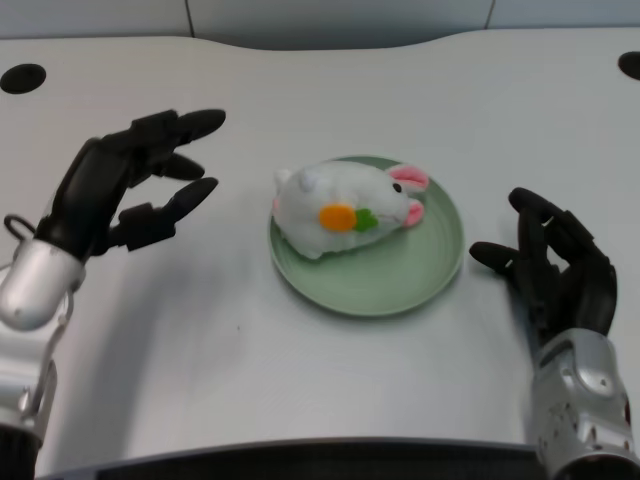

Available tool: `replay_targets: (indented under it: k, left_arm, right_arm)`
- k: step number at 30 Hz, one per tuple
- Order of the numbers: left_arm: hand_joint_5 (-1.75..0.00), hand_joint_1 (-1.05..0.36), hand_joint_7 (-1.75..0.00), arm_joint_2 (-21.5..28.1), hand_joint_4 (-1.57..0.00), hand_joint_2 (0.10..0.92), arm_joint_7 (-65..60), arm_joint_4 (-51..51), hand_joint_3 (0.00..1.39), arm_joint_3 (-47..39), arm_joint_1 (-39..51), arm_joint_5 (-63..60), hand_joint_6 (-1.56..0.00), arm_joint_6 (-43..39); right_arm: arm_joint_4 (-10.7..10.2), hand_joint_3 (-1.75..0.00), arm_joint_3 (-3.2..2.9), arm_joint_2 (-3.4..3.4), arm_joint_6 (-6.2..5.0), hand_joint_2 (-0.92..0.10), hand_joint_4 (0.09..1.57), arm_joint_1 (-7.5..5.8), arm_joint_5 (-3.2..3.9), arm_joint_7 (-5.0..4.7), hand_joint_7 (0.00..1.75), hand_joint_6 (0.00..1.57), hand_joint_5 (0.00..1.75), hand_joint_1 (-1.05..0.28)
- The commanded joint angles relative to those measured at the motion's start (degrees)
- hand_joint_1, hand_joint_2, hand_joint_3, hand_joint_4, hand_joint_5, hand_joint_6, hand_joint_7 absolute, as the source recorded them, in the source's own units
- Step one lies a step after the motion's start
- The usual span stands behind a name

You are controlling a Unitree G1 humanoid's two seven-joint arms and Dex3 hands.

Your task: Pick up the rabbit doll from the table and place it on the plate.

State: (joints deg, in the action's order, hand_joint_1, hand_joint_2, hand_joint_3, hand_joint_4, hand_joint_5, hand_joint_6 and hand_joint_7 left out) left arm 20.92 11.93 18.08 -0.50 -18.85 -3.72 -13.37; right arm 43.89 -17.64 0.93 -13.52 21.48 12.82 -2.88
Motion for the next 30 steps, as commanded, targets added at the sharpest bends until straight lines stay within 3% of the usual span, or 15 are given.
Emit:
replay_targets:
  k: [1, 3, 4, 10, 17, 20, 25, 28, 30]
  left_arm:
    - [-1.66, -0.49, -0.26, -0.91, -0.34, 0.921, 0.96, -3.39, 0.52, -1.85, 4.6, 3.07, -0.72, 1.76]
    - [-1.73, -0.48, -0.7, -1.06, -0.36, 0.921, 1.13, -4.63, 0.54, -2.35, 6.59, 3.56, -0.56, 2.36]
    - [-1.74, -0.48, -0.81, -1.15, -0.37, 0.921, 1.11, -5.26, 0.55, -2.51, 7.45, 3.6, -0.53, 2.83]
    - [-1.75, -0.46, -1.03, -2.73, -0.42, 0.921, 1.55, -6.34, 0.59, -3.81, 12.77, 6.36, -0.54, 3.71]
    - [-1.75, -0.46, -1.13, -4.9, -0.42, 0.921, 2.3, -7.58, 0.59, -5.86, 16.98, 10.14, -0.44, 6.65]
    - [-1.75, -0.49, -1.2, -5.3, -0.43, 0.921, 2.55, -10.28, 0.59, -6.26, 18.56, 11.91, -0.46, 12.24]
    - [-1.75, -0.5, -1.09, -5.98, -0.42, 0.921, 0.76, -9.21, 0.55, -5.94, 19.89, 9.4, -0.47, 10.81]
    - [-1.75, -0.49, -1.03, -7.08, -0.45, 0.921, 0.96, -9.46, 0.53, -6.96, 20.29, 11.28, -0.46, 12.34]
    - [-1.75, -0.48, -1.0, -7.67, -0.47, 0.921, 0.61, -9.46, 0.52, -7.5, 20.69, 11.75, -0.46, 13.04]
  right_arm:
    - [0.11, -0.25, 0.23, 0.12, 0.37, -0.92, 0.76, 0.2, -0.36, -0.63, 0.5, 0.7, 0.97, -0.32]
    - [0.64, -0.25, 0.31, 0.2, 0.07, -0.92, 0.76, 0.42, -0.6, -0.83, 0.49, 0.69, 0.98, -0.32]
    - [0.88, -0.26, 0.35, 0.26, -0.11, -0.92, 0.75, 0.5, -0.72, -0.86, 0.49, 0.69, 0.98, -0.32]
    - [1.49, -0.24, 0.0, 0.51, 0.06, -0.92, 0.76, 0.98, -0.58, -0.54, 0.5, 0.69, 1.0, -0.31]
    - [1.08, -0.24, -0.11, 0.74, 0.07, -0.92, 0.76, 0.77, -0.25, 0.12, 0.5, 0.69, 1.01, -0.32]
    - [0.91, -0.25, -0.01, 0.84, -0.02, -0.92, 0.77, 0.62, -0.48, 0.04, 0.51, 0.7, 1.01, -0.33]
    - [0.11, -0.25, 0.13, 0.89, 0.94, -0.92, 0.73, 0.42, -0.95, -0.99, 0.51, 0.69, 0.99, -0.31]
    - [-0.5, -0.25, -0.14, 0.75, 1.3, -0.92, 0.73, 0.2, -0.5, -0.69, 0.51, 0.69, 1.0, -0.3]
    - [-0.53, -0.25, -0.11, 0.76, 1.0, -0.92, 0.74, 0.0, -0.63, -0.59, 0.51, 0.69, 1.0, -0.3]
